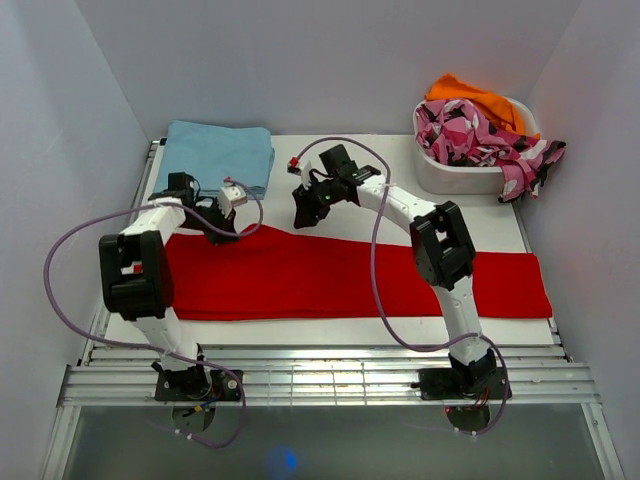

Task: Fold and stack the trousers
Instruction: Fold the trousers

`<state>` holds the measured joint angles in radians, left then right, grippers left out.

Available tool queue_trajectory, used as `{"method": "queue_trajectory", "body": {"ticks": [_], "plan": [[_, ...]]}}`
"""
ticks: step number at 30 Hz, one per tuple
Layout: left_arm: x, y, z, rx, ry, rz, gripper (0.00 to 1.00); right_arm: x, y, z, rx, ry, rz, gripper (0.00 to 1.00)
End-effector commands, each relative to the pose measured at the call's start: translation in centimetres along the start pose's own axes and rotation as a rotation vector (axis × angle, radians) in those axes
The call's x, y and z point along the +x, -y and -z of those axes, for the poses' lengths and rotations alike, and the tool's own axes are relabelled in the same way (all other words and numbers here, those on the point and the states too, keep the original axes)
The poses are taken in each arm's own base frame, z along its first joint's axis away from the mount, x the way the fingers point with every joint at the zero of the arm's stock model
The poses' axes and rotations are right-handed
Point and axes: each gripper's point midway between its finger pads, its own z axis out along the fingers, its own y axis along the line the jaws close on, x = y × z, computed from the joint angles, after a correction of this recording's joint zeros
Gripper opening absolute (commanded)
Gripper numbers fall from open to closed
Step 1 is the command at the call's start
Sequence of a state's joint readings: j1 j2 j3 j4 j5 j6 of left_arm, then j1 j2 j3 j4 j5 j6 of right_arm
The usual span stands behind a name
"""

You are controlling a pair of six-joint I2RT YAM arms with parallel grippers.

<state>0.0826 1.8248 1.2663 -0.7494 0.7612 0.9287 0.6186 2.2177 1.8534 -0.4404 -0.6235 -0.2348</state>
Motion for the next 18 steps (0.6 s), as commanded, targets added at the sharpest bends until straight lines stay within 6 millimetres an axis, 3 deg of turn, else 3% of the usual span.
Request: {"method": "queue_trajectory", "body": {"ticks": [1, 4, 7, 9, 18], "plan": [[1.8, 2.4, 0.8, -0.039, -0.02, -0.194, 0.0, -3.5, -1.9, -2.6, -0.055, 0.105, 0.023, 0.46], [4.3, 2.0, 0.4, -0.093, -0.078, -0.218, 0.0, -2.7, -3.4, -4.1, -0.088, 0.08, 0.035, 0.46], [4.6, 1.6, 0.4, -0.15, -0.069, -0.281, 0.0, -2.7, -4.8, -5.2, -0.106, 0.095, 0.046, 0.53], [4.5, 1.7, 0.6, -0.196, -0.05, -0.34, 0.0, -2.7, -5.3, -5.8, -0.124, 0.105, 0.036, 0.62], [2.9, 2.4, 1.5, -0.311, 0.02, -0.552, 0.0, -3.3, -7.1, -8.3, -0.255, 0.174, 0.014, 0.78]]}}
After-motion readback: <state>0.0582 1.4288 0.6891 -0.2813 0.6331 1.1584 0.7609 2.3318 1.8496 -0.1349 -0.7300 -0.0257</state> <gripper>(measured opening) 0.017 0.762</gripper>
